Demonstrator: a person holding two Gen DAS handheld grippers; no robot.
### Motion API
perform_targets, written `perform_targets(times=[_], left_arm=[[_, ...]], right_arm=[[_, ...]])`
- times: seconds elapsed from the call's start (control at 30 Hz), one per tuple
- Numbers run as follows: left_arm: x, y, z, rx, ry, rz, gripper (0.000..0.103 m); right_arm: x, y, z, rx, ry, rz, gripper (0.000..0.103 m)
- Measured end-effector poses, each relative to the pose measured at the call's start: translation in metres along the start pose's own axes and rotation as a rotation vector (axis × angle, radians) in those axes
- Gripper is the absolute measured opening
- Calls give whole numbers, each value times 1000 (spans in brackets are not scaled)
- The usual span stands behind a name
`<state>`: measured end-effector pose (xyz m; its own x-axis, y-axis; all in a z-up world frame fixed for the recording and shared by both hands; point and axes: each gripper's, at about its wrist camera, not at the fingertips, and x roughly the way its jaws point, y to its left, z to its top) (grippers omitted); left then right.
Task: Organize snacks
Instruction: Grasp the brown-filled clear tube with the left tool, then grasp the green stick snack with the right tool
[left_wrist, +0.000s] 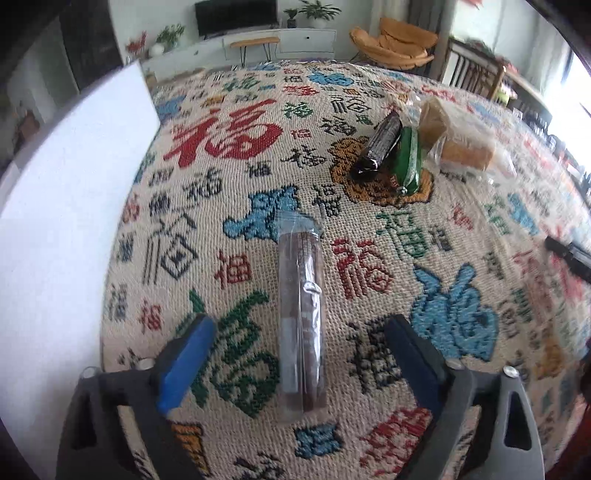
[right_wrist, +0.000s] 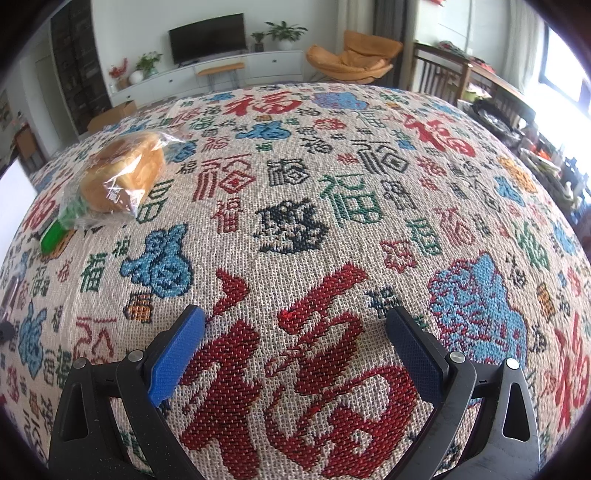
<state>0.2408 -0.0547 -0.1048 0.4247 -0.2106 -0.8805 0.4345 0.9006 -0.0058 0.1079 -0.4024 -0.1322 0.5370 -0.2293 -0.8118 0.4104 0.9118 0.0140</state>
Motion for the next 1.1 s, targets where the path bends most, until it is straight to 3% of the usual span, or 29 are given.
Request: perform_targets(times=[0.03, 0.1, 0.17, 0.27, 0.33, 0.43, 0.47, 0.5, 0.53, 0.57, 0.7, 0.73, 0.77, 0.83, 0.9, 0.97, 1.0, 1.1], left_arm=[[-2, -1, 1, 6, -17, -10, 69], [-7, -3, -1, 20, -40, -14, 31], [-12, 1, -4, 15, -38, -22, 19], [-19, 14, -13, -54, -43, -135, 18], [-24, 19, -20, -88, -60, -168, 18], [-34, 18, -27, -130, -84, -236, 18], [-38, 16, -29, -135, -93, -252, 18], [-44, 14, -31, -137, -102, -266, 18], [-50, 13, -33, -140, -114, -283, 18], [-56, 13, -34, -143, -123, -293, 18], [-76, 16, -41, -171, -156, -337, 18], [-81, 18, -42, -191, -163, -355, 18], [-84, 21, -42, -207, -169, -370, 18], [-90, 25, -43, -230, -183, -385, 18], [-98, 29, -45, -246, -196, -391, 18], [-103, 32, -49, -253, -199, -391, 18], [-106, 34, -51, -256, -200, -390, 18], [-111, 38, -56, -263, -204, -392, 18]], right_arm=[[0, 1, -1, 11, -1, -7, 100], [-1, 1, -2, 15, -1, -9, 100], [-1, 1, -3, 10, 6, -2, 100], [4, -6, 13, -21, 162, 87, 100], [6, -21, 28, 33, 272, 225, 98], [8, -32, 43, 78, 344, 257, 96], [9, -31, 48, 64, 360, 247, 84], [11, -30, 51, 50, 380, 237, 64], [15, -30, 51, 54, 403, 234, 7], [18, -32, 52, 81, 428, 240, 12], [6, -32, 60, 134, 408, 278, 14], [2, -27, 63, 139, 402, 304, 21], [-5, -14, 70, 123, 390, 334, 44], [-20, 19, 88, 51, 333, 364, 68], [-32, 56, 104, 4, 293, 416, 68], [-37, 101, 118, 19, 320, 604, 68], [-37, 121, 121, 13, 333, 644, 67], [-18, 180, 124, 5, 423, 658, 67]])
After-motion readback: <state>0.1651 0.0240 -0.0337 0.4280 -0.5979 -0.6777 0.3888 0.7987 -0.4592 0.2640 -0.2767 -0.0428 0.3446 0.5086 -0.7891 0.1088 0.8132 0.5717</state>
